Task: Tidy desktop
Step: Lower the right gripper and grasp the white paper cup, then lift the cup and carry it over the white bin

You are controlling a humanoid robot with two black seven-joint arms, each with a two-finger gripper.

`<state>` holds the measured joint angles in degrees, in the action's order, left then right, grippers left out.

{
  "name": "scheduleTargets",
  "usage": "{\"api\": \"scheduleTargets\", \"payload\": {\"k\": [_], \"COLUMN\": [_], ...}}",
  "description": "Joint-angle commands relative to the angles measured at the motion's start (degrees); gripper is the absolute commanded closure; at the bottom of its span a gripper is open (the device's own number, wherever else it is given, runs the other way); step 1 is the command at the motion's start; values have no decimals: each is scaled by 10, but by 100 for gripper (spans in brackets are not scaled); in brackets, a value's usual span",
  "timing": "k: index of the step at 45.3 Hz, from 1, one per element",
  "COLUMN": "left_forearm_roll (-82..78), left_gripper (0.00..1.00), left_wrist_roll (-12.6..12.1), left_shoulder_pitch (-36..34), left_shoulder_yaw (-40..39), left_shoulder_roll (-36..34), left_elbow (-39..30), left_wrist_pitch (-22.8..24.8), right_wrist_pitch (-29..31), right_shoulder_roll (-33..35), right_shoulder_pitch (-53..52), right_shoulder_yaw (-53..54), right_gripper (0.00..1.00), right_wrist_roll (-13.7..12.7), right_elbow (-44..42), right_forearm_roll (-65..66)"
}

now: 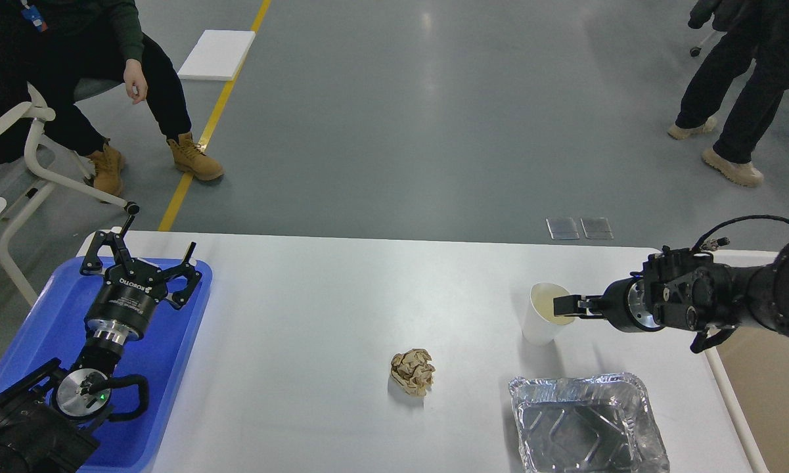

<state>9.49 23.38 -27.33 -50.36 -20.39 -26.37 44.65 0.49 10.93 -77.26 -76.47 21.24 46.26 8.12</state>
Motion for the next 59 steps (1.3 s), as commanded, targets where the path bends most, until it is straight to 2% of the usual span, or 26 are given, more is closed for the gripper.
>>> {"api": "scheduleTargets", "payload": {"k": [1,7,9,10,25,29,35,43,53,59], "left_forearm_roll": [0,0,0,0,0,0,0,0,0,0], "left_gripper": [1,1,1,1,1,1,1,1,1,1], "left_wrist_roll": [0,0,0,0,0,0,0,0,0,0], "left_shoulder_pitch": [0,0,0,0,0,0,0,0,0,0], "left_shoulder_yaw": [0,0,0,0,0,0,0,0,0,0], "left_shoulder_roll": [0,0,0,0,0,0,0,0,0,0], "left_elbow": [-1,0,0,0,0,0,0,0,0,0], "left_wrist_pitch": [0,0,0,0,0,0,0,0,0,0], "right_wrist_pitch": [-20,-26,-27,-27,-20,-17,-15,-4,62,138], "right_shoulder_roll": [-10,-10,-10,-11,-8,-4,17,64,115,151], "right_shoulder_pitch": [10,6,4,4,-25,-40,-88,-189,-312,-391], "right_shoulder_yaw": [-3,-5,-5,-5,-5,-5,-5,0,-3,-4], "right_gripper": [46,80,97,100,100,100,100,100,100,100], "right_wrist_roll": [0,6,6,7,8,16,48,53,56,56], "right_elbow": [-1,1,4,4,8,20,83,179,243,244], "right_forearm_roll": [0,8,10,10,8,8,24,61,82,85]}}
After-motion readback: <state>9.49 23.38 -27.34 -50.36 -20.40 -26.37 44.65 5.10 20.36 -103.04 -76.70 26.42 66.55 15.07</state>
